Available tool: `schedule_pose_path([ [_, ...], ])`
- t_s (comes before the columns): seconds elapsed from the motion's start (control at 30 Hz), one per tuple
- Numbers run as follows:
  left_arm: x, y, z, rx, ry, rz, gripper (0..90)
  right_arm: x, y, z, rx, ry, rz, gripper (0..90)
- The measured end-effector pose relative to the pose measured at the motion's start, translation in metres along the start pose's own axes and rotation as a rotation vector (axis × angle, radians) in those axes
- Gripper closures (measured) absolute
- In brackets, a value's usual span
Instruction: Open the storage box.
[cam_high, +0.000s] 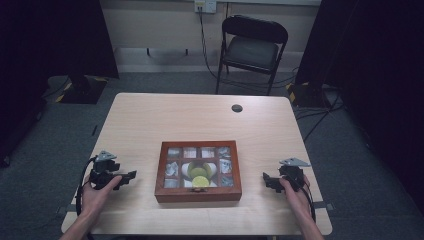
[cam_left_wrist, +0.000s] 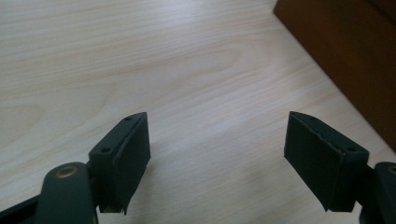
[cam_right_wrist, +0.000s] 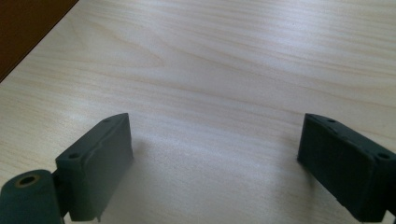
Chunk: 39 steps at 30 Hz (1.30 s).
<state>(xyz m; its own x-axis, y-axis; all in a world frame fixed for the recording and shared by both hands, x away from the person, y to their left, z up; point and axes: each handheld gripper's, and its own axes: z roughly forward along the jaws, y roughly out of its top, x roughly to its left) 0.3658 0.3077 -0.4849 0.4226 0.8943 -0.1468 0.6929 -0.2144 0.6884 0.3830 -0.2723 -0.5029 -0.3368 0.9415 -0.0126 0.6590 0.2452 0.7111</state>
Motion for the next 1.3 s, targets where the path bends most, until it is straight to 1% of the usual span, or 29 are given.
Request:
schedule_pose_path([
  [0.07, -0.004, 0.001, -0.002, -0.017, -0.014, 0.007, 23.8, 0.0, 0.0, 0.0, 0.0, 0.0, -0.001, 9.3],
  [0.13, -0.009, 0.003, -0.004, -0.026, -0.024, 0.023, 25.4, 0.0, 0.0, 0.0, 0.0, 0.004, -0.004, 9.3],
  [0.2, -0.014, 0.005, -0.007, -0.041, -0.035, 0.054, 26.6, 0.0, 0.0, 0.0, 0.0, 0.006, -0.007, 9.3],
  [0.27, -0.019, 0.006, -0.01, -0.061, -0.039, 0.074, 27.5, 0.0, 0.0, 0.0, 0.0, 0.007, -0.008, 9.3],
  [0.3, -0.022, 0.007, -0.012, -0.068, -0.046, 0.089, 27.8, 0.0, 0.0, 0.0, 0.0, 0.007, -0.009, 9.3],
  [0.33, -0.024, 0.008, -0.013, -0.073, -0.053, 0.091, 28.3, 0.0, 0.0, 0.0, 0.0, 0.008, -0.01, 9.3],
  [0.4, -0.027, 0.009, -0.015, -0.076, -0.086, 0.104, 28.8, 0.0, 0.0, 0.0, 0.001, 0.009, -0.011, 9.3],
  [0.43, -0.029, 0.009, -0.016, -0.075, -0.089, 0.109, 29.5, 0.0, 0.0, 0.0, 0.001, 0.011, -0.012, 9.3],
  [0.47, -0.031, 0.009, -0.017, -0.084, -0.097, 0.11, 29.6, 0.0, 0.0, 0.0, 0.001, 0.012, -0.014, 9.3],
  [0.5, -0.033, 0.01, -0.018, -0.083, -0.109, 0.114, 30.0, 0.0, 0.0, 0.0, 0.001, 0.012, -0.014, 9.3],
  [0.57, -0.036, 0.011, -0.02, -0.085, -0.15, 0.112, 34.9, 0.0, 0.0, 0.0, 0.001, 0.012, -0.014, 9.3],
  [0.63, -0.041, 0.013, -0.022, -0.08, -0.173, 0.113, 35.7, 0.0, 0.0, 0.0, 0.001, 0.012, -0.015, 9.3],
  [0.67, -0.041, 0.013, -0.022, -0.08, -0.173, 0.113, 35.8, 0.0, 0.0, 0.0, 0.001, 0.012, -0.014, 9.3],
  [0.7, -0.043, 0.013, -0.023, -0.078, -0.196, 0.114, 37.0, 0.0, 0.0, 0.0, 0.001, 0.012, -0.015, 9.3],
  [0.73, -0.045, 0.014, -0.024, -0.075, -0.208, 0.116, 37.7, 0.0, 0.0, 0.0, 0.001, 0.013, -0.014, 9.3],
  [0.9, -0.054, 0.017, -0.027, -0.088, -0.247, 0.145, 38.9, 0.0, 0.0, 0.0, 0.001, 0.013, -0.015, 9.2],
  [1.0, -0.062, 0.02, -0.028, -0.101, -0.267, 0.172, 39.5, 0.0, 0.0, 0.0, 0.001, 0.014, -0.014, 9.2],
  [1.03, -0.065, 0.021, -0.029, -0.102, -0.287, 0.164, 39.8, 0.0, 0.0, 0.0, 0.0, 0.014, -0.015, 9.2],
  [1.07, -0.067, 0.022, -0.029, -0.101, -0.295, 0.16, 40.0, 0.0, 0.0, 0.0, 0.001, 0.014, -0.015, 9.2],
  [1.1, -0.072, 0.022, -0.03, -0.096, -0.303, 0.161, 41.1, 0.0, 0.0, 0.0, 0.001, 0.014, -0.015, 9.2],
  [1.13, -0.076, 0.023, -0.03, -0.09, -0.307, 0.174, 43.3, 0.0, 0.0, 0.0, 0.0, 0.014, -0.015, 9.2],
  [1.17, -0.081, 0.024, -0.03, -0.086, -0.328, 0.188, 43.4, 0.0, 0.0, 0.0, 0.001, 0.014, -0.014, 9.2],
  [1.23, -0.09, 0.026, -0.029, -0.081, -0.329, 0.223, 43.4, 0.0, 0.0, 0.0, 0.001, 0.014, -0.014, 9.2],
  [1.3, -0.097, 0.028, -0.029, -0.085, -0.341, 0.247, 44.3, 0.0, 0.0, 0.0, 0.001, 0.014, -0.014, 9.2],
])
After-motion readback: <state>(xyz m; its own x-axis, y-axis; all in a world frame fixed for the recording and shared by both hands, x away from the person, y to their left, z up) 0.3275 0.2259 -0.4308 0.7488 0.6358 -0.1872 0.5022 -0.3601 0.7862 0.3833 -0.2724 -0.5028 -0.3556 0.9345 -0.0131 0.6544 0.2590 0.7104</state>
